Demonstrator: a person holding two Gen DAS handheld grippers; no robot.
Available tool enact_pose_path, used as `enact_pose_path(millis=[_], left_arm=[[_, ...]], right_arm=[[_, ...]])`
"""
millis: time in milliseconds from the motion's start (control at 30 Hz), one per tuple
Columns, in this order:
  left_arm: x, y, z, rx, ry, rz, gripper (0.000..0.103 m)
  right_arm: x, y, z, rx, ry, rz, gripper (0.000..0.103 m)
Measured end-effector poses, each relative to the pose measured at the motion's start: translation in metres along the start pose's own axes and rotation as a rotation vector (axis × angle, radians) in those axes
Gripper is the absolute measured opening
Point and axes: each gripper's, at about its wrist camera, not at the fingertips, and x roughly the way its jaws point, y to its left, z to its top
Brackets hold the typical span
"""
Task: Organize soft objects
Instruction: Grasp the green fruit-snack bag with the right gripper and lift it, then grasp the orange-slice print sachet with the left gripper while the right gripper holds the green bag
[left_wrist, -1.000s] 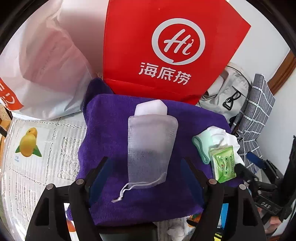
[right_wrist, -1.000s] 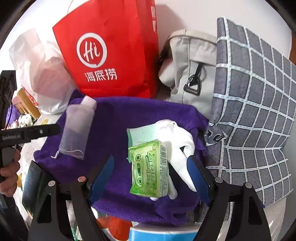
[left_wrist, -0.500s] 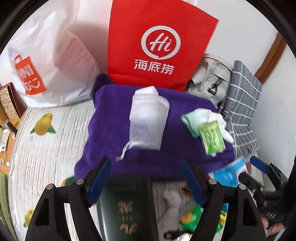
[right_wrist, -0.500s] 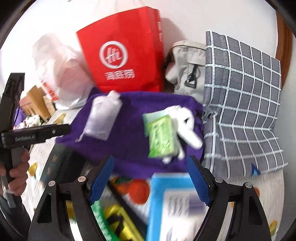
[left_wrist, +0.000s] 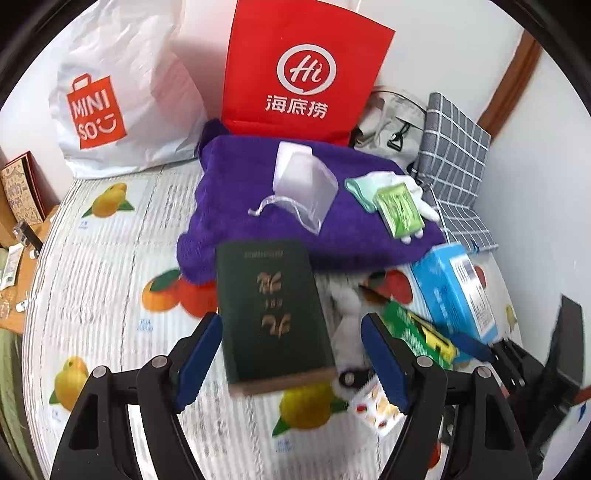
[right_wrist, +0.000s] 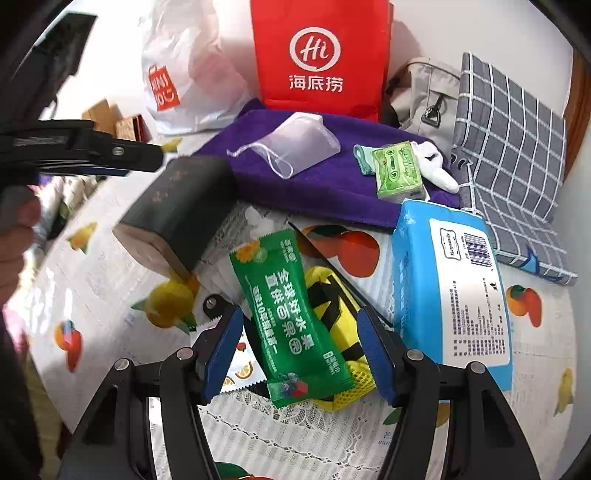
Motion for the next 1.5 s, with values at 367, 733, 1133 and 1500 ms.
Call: enact_pose_path(millis=[367, 733, 1133, 1500], left_arm=[[-0.007, 0.012, -0.037, -0.029, 0.025, -0.033, 0.076], [-0.017, 0.012, -0.061, -0.074, 0.016, -0.026, 0.076], [0.012, -0.034, -0.094, -0.081, 0.072, -0.043, 0.076], [0.063, -0.078, -0.097, -0.095, 0.11, -0.028, 0.076]], right_arm=[[0.031, 0.014, -0.001, -0.021, 0.065, -0.045, 0.064], [0.003, 0.002, 0.008, 0.072, -0.036, 0.012, 0.036], [-0.054, -0.021, -0.043, 0.128, -0.062, 0.072, 0.036], [-0.058, -0.058, -0.113, 0.17, -0.028, 0.001, 0.036]])
